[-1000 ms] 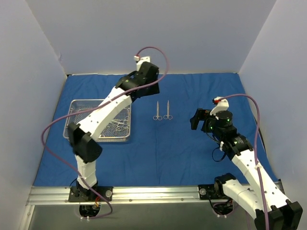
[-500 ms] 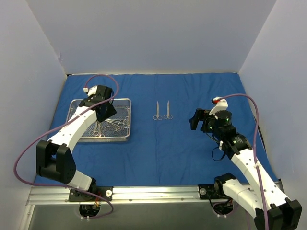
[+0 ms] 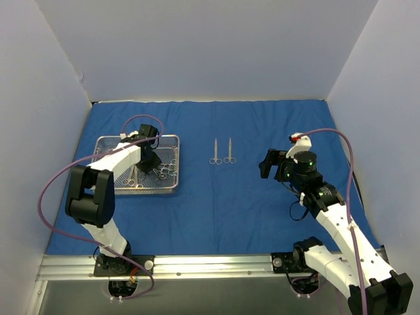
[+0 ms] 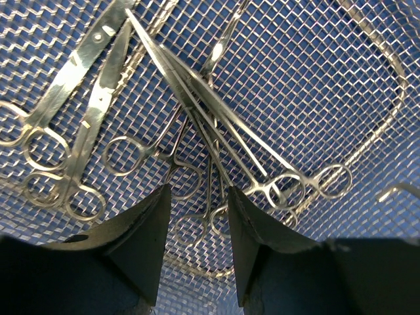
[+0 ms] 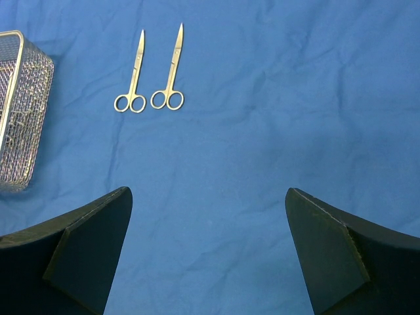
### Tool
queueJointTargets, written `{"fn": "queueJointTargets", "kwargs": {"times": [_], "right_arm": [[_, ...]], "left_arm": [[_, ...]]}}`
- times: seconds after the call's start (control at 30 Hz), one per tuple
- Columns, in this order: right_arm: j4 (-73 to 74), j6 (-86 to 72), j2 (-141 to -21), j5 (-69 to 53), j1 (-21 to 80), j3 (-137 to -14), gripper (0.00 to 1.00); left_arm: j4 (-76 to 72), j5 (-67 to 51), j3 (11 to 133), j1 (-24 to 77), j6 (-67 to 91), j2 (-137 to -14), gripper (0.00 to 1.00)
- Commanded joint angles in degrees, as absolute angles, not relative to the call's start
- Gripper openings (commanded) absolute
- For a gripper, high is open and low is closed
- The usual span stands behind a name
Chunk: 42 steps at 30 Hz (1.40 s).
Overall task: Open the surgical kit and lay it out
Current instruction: Pick up the medical item from the container.
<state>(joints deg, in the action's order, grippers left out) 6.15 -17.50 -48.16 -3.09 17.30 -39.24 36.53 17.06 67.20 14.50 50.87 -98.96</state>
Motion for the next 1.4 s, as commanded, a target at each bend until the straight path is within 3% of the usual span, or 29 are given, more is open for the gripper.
{"fn": "queueJointTargets", "kwargs": {"times": [0.0,0.4,1.0,1.37], "right_arm": [[4.39,-16.96,-48.43,-3.52,17.49,-38.76,0.97],[4.48,-16.96,-48.78,-3.34,17.49,-38.76,0.97],[4.22,-16.96,-49.39,-3.6,17.49,-38.76,0.97],[4.04,-16.88,-49.3,-4.22,17.49,-38.94,0.97]], "left_arm": [[32.26,16.09,68.73,14.06,52.64,-100.1,0.48],[32.43,16.0,69.26,13.45,53.96,-103.71,0.38],[36.21,18.19,69.61,11.34,48.61,-99.32,0.03],[38.58,19.68,71.54,10.2,42.54,-93.78,0.02]]}}
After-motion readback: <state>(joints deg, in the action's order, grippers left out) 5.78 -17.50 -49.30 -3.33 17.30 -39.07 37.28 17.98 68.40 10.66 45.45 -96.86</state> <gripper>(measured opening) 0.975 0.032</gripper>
